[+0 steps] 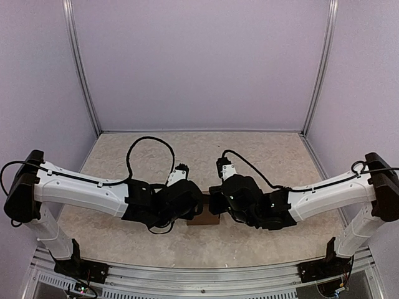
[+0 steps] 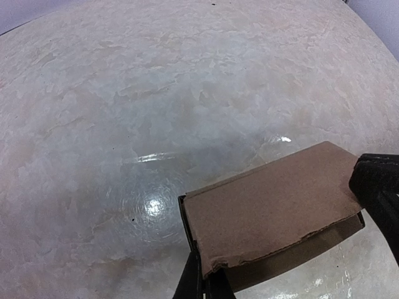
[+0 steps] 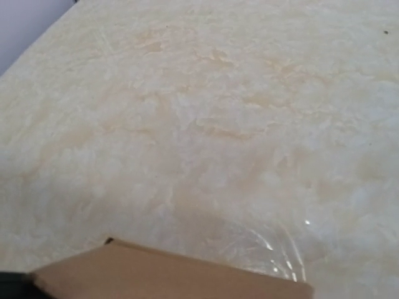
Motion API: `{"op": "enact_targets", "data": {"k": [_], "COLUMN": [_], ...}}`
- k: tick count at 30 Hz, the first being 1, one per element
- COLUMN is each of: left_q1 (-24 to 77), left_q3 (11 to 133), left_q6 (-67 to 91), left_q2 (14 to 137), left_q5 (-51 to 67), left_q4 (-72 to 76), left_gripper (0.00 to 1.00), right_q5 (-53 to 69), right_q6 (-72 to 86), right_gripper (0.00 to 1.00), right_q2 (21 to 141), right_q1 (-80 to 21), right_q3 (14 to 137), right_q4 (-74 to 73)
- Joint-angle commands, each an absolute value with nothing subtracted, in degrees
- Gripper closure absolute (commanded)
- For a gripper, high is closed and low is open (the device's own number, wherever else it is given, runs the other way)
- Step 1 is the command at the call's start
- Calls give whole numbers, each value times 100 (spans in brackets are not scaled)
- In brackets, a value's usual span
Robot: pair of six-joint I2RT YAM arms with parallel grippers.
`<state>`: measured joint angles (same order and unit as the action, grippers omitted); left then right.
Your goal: Fold the paper box
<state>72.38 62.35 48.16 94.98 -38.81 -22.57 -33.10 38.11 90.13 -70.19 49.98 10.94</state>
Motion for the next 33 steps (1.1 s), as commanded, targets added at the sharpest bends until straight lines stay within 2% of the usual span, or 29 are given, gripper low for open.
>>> {"op": "enact_targets", "data": {"k": [1, 4, 8, 10, 13, 16, 19, 21, 23, 24, 26, 33], "left_q1": [7313, 7317, 7393, 7426, 7433, 7427, 7391, 7293, 7089, 6955, 6670, 5960], "left_q3": [6217, 6168, 5974, 5843, 5591, 5421, 5305, 5204, 5104, 5035, 4878, 4414], "left_q6": [4909, 4913, 4728, 4637, 4464, 4222, 3878, 3685, 3577, 3539, 3492, 3604], "left_q2": [9678, 9630, 9332, 9135, 8776, 8369, 7879, 7621, 7417, 7346, 7272, 7314], "left_q5": [-3538, -3484, -3404, -3319, -3086, -2849, -2625, -2427, -2133, -1946, -1515, -120], "left_q4": [-2604, -2610, -2467, -2361, -2113, -1882, -1590, -1339, -1114, -978, -644, 625], "left_gripper": [100, 88, 58, 46, 38, 35, 40, 52, 67, 80, 100, 100], "right_q5": [-3204, -3205, -3197, -3213, -3242, -3243, -3220, -3198, -3184, -3172, -3162, -3190], "right_q6": [4362, 4473, 4545, 4561, 4566, 4561, 4587, 4597, 4605, 4605, 4604, 4591], "right_gripper": [100, 100, 100, 100, 100, 100, 100, 100, 100, 100, 100, 100], "right_q2": [9366, 9461, 9568, 9600, 9619, 9639, 9659, 9647, 9633, 9619, 9613, 9529], "right_q1": [-7122, -7168, -7203, -7203, -7210, -7208, -7211, -7207, -7211, -7208, -7210, -7209], "right_q3": [4703, 4636, 4615, 4598, 4575, 4550, 4491, 4446, 4393, 4361, 4351, 4283], "right_q4": [1054, 1064, 1051, 1053, 1038, 1031, 1067, 1121, 1191, 1213, 1206, 1191]}}
